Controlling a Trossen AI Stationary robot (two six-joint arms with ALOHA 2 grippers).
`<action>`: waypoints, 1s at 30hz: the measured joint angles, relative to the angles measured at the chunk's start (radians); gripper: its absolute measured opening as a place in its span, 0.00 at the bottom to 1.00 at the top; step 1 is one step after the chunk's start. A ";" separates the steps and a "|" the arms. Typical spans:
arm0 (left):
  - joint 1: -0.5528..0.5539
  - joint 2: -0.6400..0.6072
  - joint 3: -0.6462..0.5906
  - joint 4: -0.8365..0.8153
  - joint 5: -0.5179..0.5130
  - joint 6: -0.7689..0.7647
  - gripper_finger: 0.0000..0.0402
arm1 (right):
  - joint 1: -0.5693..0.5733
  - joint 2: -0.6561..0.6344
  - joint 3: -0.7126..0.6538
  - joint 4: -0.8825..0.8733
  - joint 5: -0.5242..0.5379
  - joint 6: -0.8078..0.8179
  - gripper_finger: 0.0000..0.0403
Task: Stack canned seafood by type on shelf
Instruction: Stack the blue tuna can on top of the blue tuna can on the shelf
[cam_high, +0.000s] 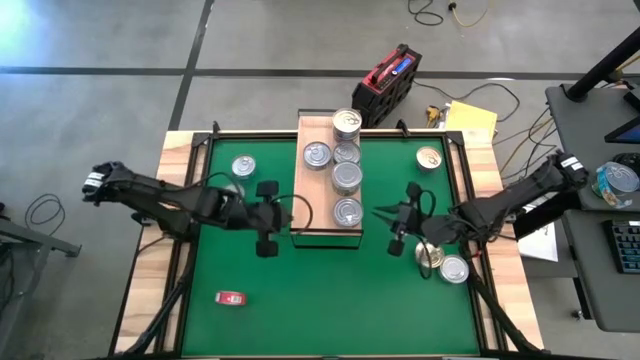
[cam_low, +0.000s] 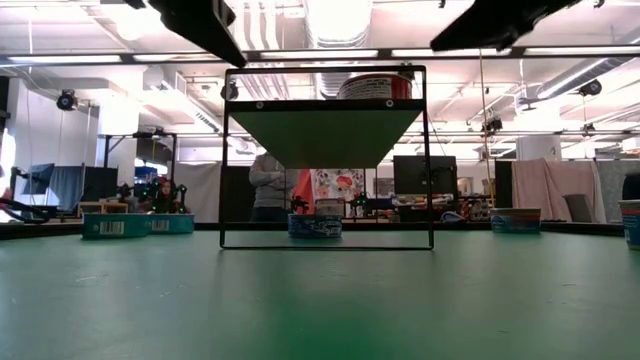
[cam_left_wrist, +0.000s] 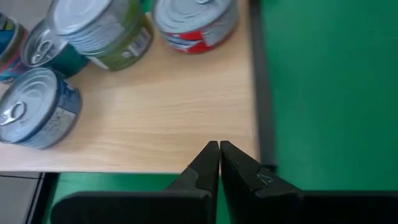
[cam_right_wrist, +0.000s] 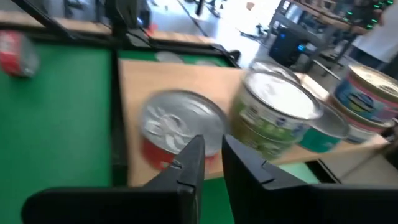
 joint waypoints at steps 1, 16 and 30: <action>-0.016 0.000 -0.004 -0.001 -0.010 -0.008 0.00 | 0.015 -0.002 0.004 0.005 0.000 0.009 0.11; -0.231 0.002 -0.037 -0.130 -0.049 -0.312 0.00 | 0.242 0.113 0.003 0.015 -0.028 0.321 0.03; -0.277 0.003 -0.257 0.064 -0.083 -0.288 0.00 | 0.271 0.312 0.003 0.161 -0.028 0.524 0.03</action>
